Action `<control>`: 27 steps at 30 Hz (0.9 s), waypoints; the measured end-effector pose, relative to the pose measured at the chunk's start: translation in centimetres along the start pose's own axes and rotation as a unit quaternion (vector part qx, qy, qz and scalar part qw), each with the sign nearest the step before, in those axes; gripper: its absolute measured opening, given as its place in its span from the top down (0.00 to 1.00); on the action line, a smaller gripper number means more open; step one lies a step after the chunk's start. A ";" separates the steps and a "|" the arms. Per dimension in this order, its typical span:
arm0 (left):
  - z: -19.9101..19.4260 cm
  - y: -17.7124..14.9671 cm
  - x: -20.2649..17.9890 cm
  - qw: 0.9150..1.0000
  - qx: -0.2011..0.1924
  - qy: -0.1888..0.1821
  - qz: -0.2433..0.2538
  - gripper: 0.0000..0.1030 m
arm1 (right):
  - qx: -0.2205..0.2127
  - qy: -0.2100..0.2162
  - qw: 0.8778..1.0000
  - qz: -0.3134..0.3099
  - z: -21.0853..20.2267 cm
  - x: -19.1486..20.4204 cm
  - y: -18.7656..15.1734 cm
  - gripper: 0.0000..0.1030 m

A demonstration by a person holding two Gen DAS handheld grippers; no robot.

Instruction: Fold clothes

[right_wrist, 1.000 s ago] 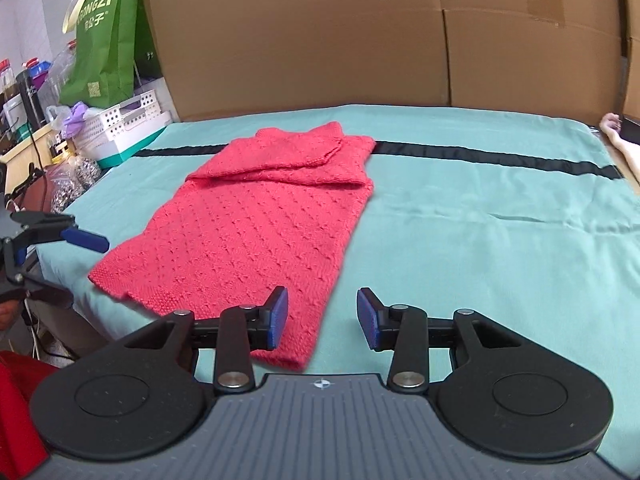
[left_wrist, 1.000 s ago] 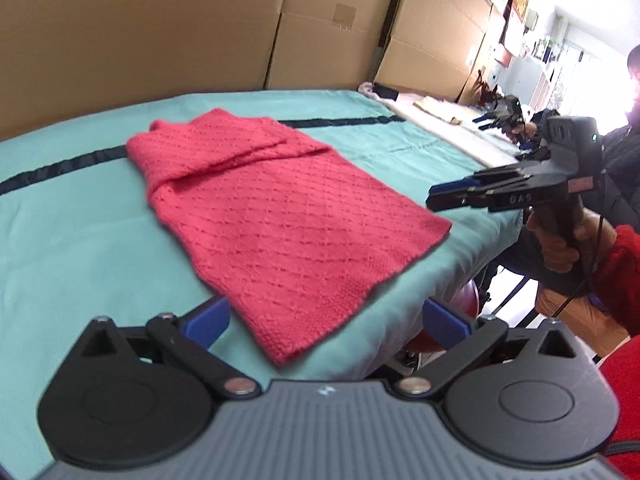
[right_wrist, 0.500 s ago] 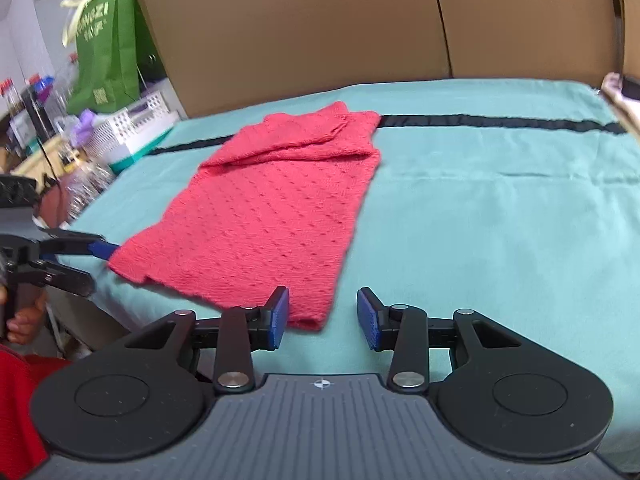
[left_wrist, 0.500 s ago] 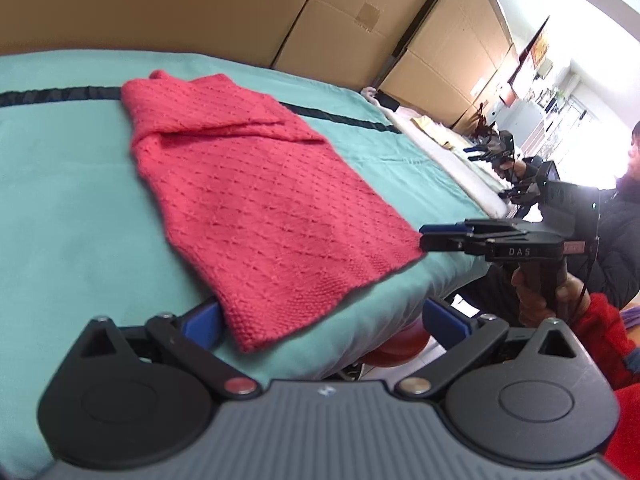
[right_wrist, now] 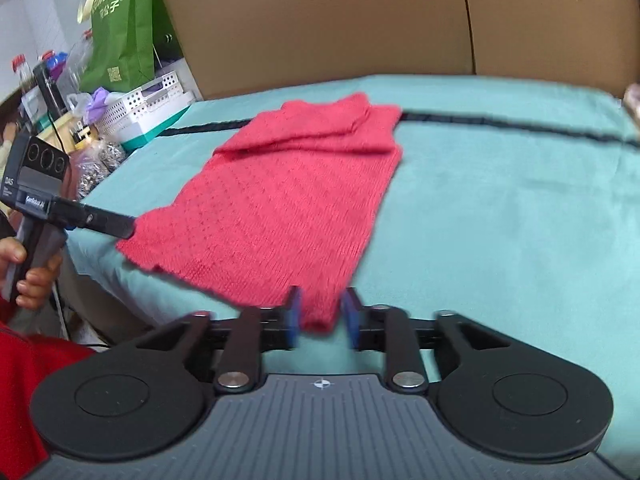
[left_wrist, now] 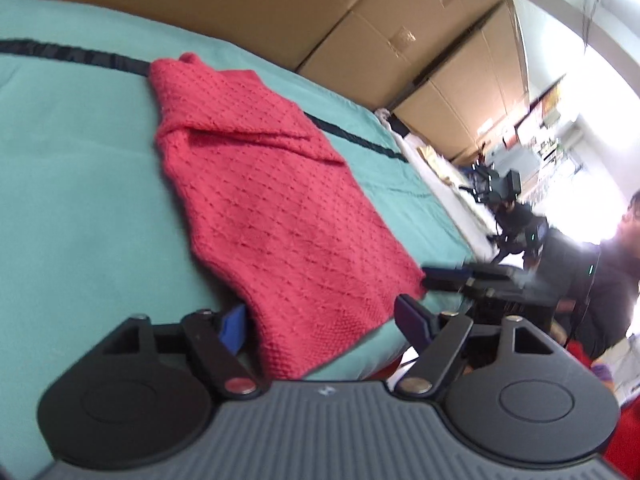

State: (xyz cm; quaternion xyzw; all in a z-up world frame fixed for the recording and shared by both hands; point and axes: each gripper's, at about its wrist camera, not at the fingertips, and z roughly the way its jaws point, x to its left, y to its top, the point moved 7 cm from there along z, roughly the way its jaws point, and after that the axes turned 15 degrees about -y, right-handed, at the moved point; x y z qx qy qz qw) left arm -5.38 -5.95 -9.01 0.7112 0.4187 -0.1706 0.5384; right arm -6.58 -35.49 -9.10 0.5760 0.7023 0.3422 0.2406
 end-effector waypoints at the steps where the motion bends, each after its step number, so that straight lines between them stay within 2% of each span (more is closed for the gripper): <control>1: -0.5 0.3 0.1 1.000 -0.001 0.016 0.012 0.05 | -0.017 -0.002 1.000 0.007 -0.3 -0.5 1.1 0.37; 2: -1.1 0.7 0.3 0.999 -0.005 0.028 0.021 0.02 | -0.040 0.004 0.999 0.018 -0.4 -1.0 2.3 0.36; 4: -2.3 2.2 0.8 0.999 -0.018 0.042 0.029 0.02 | -0.074 0.020 0.996 0.045 0.0 -1.9 5.1 0.36; 8: -2.0 7.2 3.2 0.996 -0.045 0.067 0.041 0.01 | -0.060 0.033 0.994 0.084 5.9 -2.7 10.0 0.38; 12: 0.1 11.5 7.4 0.998 -0.054 0.026 -0.003 0.01 | -0.021 0.050 0.993 0.105 12.3 -3.5 12.9 0.43; 15: 1.1 13.4 9.8 0.998 -0.049 0.028 -0.028 0.01 | 0.005 0.067 0.991 0.116 15.3 -3.8 13.7 0.43; 20: 2.8 15.0 12.6 0.996 -0.043 -0.023 -0.080 0.01 | 0.024 0.087 0.992 0.088 17.3 -2.8 13.8 0.43; 23: 3.3 16.0 13.7 0.991 -0.058 -0.059 -0.103 0.01 | 0.021 0.106 0.990 0.090 17.7 -2.6 14.0 0.42; 27: 3.3 17.0 14.3 0.988 -0.063 -0.078 -0.118 0.01 | 0.023 0.118 0.987 0.108 18.2 -3.4 14.7 0.42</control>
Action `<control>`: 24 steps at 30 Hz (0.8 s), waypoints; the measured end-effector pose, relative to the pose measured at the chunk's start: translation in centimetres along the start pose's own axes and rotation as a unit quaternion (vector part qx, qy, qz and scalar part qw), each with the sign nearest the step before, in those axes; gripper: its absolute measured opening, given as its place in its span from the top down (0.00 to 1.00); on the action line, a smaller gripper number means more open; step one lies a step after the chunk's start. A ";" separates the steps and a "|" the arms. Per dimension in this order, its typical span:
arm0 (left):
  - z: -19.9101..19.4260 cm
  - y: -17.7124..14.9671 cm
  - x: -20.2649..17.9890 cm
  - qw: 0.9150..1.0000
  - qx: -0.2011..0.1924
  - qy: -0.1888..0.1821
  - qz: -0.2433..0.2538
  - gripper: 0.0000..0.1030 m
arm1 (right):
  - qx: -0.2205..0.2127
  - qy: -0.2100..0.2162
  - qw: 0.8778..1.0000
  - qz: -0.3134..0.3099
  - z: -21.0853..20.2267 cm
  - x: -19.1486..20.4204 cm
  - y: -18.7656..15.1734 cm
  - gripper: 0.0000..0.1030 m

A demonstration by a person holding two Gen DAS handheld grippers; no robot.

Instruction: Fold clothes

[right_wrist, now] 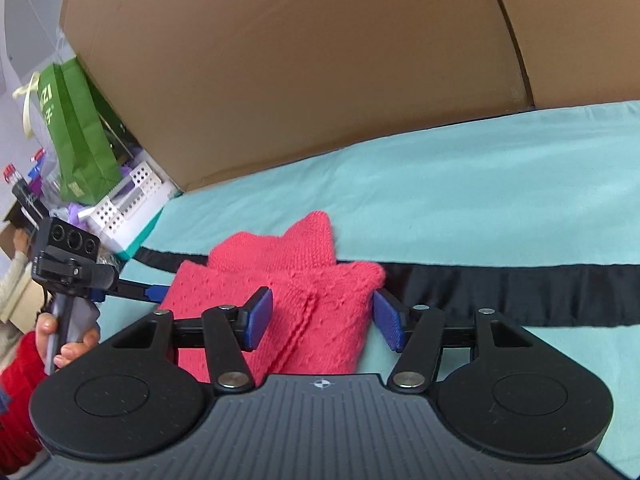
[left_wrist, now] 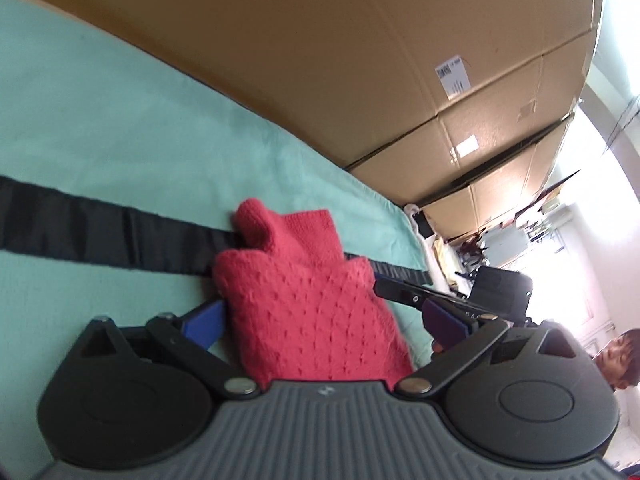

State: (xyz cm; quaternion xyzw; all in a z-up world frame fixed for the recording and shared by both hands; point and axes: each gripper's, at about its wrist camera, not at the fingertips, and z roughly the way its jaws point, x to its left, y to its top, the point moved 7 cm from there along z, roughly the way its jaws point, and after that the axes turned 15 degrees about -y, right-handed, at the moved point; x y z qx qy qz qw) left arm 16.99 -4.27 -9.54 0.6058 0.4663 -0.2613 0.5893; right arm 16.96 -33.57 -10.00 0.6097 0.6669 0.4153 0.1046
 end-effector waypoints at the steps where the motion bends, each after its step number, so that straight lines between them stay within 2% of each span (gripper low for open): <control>1: 0.1 0.1 0.0 1.000 0.002 -0.004 0.002 0.01 | 0.000 0.003 1.000 0.005 0.0 -0.2 0.1 0.42; 5: 1.5 0.3 -0.1 1.000 0.017 -0.023 0.006 0.01 | 0.002 0.021 1.000 0.012 0.9 -0.1 0.6 0.42; 8: 2.4 0.1 -0.4 0.999 0.027 -0.015 0.025 0.01 | 0.007 0.028 1.000 0.003 1.7 0.4 1.0 0.44; 11: 2.6 -0.1 -0.5 0.999 0.030 -0.013 0.038 0.01 | 0.014 0.018 1.000 -0.004 2.1 0.1 1.2 0.65; 12: 2.6 -0.1 -0.5 0.999 0.031 -0.013 0.041 0.02 | 0.018 0.017 1.000 -0.003 2.2 0.0 1.3 0.80; 13: 2.7 -0.2 -0.6 0.998 0.034 -0.009 0.046 0.04 | 0.023 0.021 0.999 0.004 2.4 -0.3 1.3 0.84; 14: 2.8 -0.3 -0.6 0.998 0.037 -0.003 0.053 0.06 | 0.028 0.026 0.999 0.010 2.5 -0.5 1.3 0.85; 16: 2.8 -0.5 -0.4 0.998 0.036 0.002 0.054 0.15 | 0.033 0.037 0.999 0.005 2.4 -0.5 1.4 0.85; 17: 2.7 -0.6 -0.3 0.998 0.034 0.004 0.054 0.24 | 0.035 0.042 0.999 0.002 2.3 -0.4 1.4 0.86; 18: 2.7 -0.7 0.0 0.998 0.032 0.010 0.052 0.39 | 0.035 0.039 0.999 -0.004 2.2 -0.4 1.4 0.86; 19: 2.6 -0.7 0.4 0.998 0.030 0.018 0.050 0.49 | 0.036 0.033 0.999 -0.011 2.2 -0.3 1.5 0.86; 20: 2.5 -0.7 0.9 0.998 0.026 0.026 0.046 0.68 | 0.036 0.028 0.999 -0.018 2.2 -0.1 1.5 0.86; 21: 2.4 -0.6 1.3 0.998 0.023 0.029 0.042 0.74 | 0.035 0.025 0.999 -0.024 2.2 0.2 1.6 0.87; 24: 2.5 -0.6 1.4 0.998 0.025 0.027 0.046 0.77 | 0.033 0.016 0.998 -0.046 1.8 1.1 1.7 0.87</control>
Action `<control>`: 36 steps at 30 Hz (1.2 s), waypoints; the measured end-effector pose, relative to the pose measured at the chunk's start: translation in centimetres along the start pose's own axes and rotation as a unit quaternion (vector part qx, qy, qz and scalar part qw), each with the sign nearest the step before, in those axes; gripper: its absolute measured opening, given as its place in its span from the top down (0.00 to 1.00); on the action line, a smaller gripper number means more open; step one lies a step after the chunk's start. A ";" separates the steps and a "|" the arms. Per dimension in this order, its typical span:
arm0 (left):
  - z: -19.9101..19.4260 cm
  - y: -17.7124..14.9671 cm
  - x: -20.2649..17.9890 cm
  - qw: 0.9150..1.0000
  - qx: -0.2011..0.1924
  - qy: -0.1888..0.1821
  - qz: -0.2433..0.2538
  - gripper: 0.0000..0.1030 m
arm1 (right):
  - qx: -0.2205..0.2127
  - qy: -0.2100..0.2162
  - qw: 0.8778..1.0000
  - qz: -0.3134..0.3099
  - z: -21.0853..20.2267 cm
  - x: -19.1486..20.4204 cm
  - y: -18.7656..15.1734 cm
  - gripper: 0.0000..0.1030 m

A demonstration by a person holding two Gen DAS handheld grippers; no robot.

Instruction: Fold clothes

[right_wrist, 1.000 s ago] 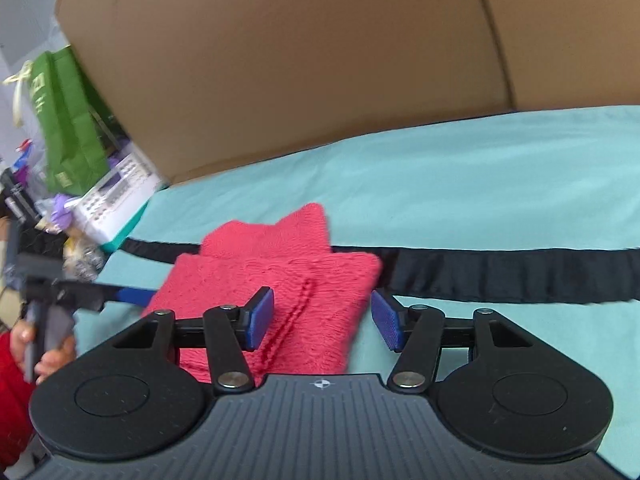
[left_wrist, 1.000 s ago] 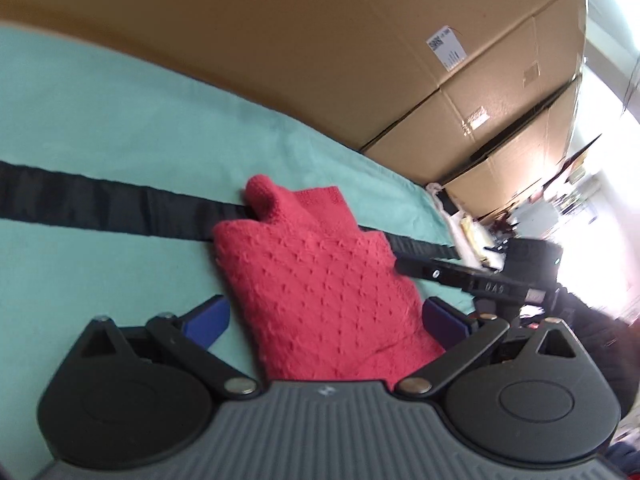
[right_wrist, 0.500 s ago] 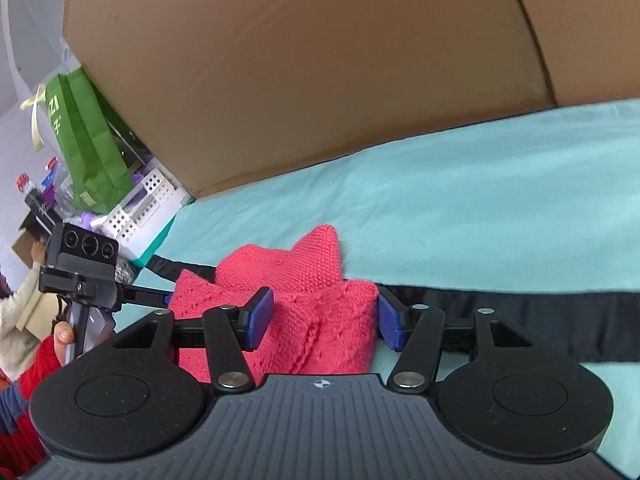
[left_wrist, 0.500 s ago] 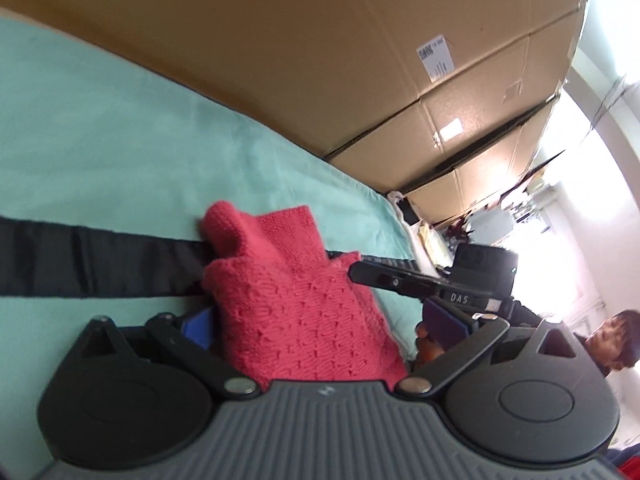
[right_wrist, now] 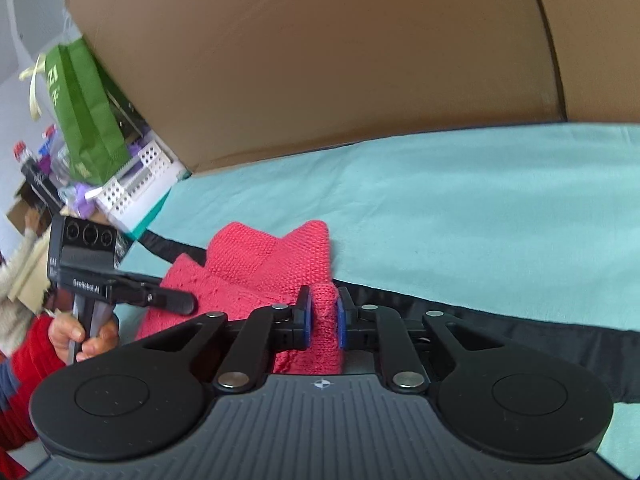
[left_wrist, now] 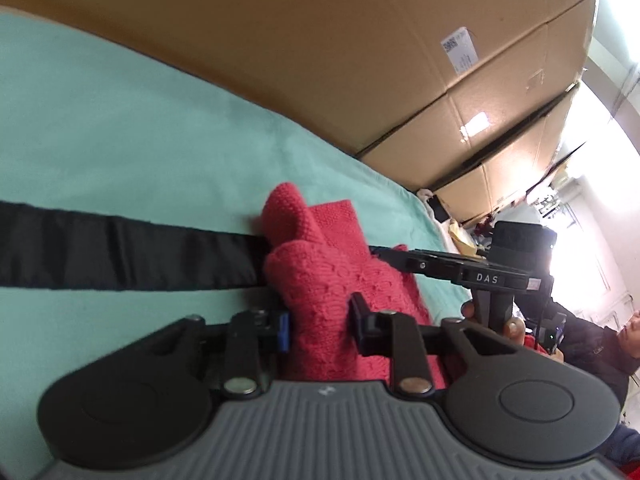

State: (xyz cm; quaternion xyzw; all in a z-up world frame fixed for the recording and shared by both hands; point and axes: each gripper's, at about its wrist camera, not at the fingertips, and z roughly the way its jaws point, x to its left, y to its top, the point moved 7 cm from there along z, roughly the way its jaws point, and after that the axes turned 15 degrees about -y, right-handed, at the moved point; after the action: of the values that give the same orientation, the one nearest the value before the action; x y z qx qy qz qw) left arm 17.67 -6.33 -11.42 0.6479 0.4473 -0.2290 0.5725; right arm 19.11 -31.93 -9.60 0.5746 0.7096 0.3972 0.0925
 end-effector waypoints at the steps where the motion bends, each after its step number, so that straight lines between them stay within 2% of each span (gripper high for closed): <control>1: 0.1 0.0 -0.1 1.000 0.003 0.004 0.003 0.77 | 0.000 -0.002 1.000 -0.007 -0.2 0.3 0.1 0.87; 7: 0.0 0.0 -0.9 1.000 0.003 0.017 0.009 0.80 | -0.005 -0.032 0.999 -0.024 -1.4 1.1 0.2 0.88; 12: -0.4 0.1 -2.7 0.999 -0.010 0.016 0.037 0.81 | -0.035 -0.044 0.998 -0.028 -3.2 2.4 0.4 0.88; 14: -1.1 0.2 -4.1 0.998 -0.022 0.008 0.057 0.81 | -0.049 -0.044 0.997 -0.036 -4.4 3.0 0.4 0.88; 16: -2.2 -0.6 -6.7 0.995 -0.027 0.002 0.100 0.81 | -0.068 -0.037 0.996 -0.045 -6.2 3.8 0.3 0.88; 20: -4.4 -2.8 -12.3 0.981 -0.030 -0.010 0.192 0.81 | -0.102 -0.016 0.992 -0.077 -10.8 5.3 -1.1 0.88; 24: -5.7 -7.2 -16.7 0.963 -0.018 -0.029 0.266 0.81 | -0.121 0.001 0.989 -0.091 -14.8 5.5 -3.9 0.88; 26: -5.7 -9.5 -17.8 0.955 -0.005 -0.023 0.295 0.81 | -0.125 0.009 0.988 -0.091 -15.9 5.9 -5.7 0.88; 28: -5.1 -11.5 -18.0 0.948 0.014 -0.003 0.317 0.80 | -0.127 0.005 0.987 -0.094 -16.5 6.4 -7.4 0.88; 31: -4.4 -13.6 -17.1 0.935 0.030 0.049 0.349 0.80 | -0.119 -0.014 0.989 -0.089 -15.4 6.2 -9.7 0.88; 34: -4.1 -13.2 -17.0 0.928 0.009 0.079 0.364 0.80 | -0.129 -0.028 0.988 -0.076 -15.1 5.6 -10.6 0.88; 36: -3.6 -12.2 -17.2 0.918 0.007 0.104 0.382 0.80 | -0.138 -0.030 0.988 -0.065 -15.2 5.2 -9.9 0.88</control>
State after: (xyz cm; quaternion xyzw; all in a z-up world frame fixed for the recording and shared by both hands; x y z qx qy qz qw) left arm -1.90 -9.10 -3.25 0.7935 0.2209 0.0729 0.5624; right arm 1.13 -34.49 -4.43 0.5205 0.6805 0.4675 0.2177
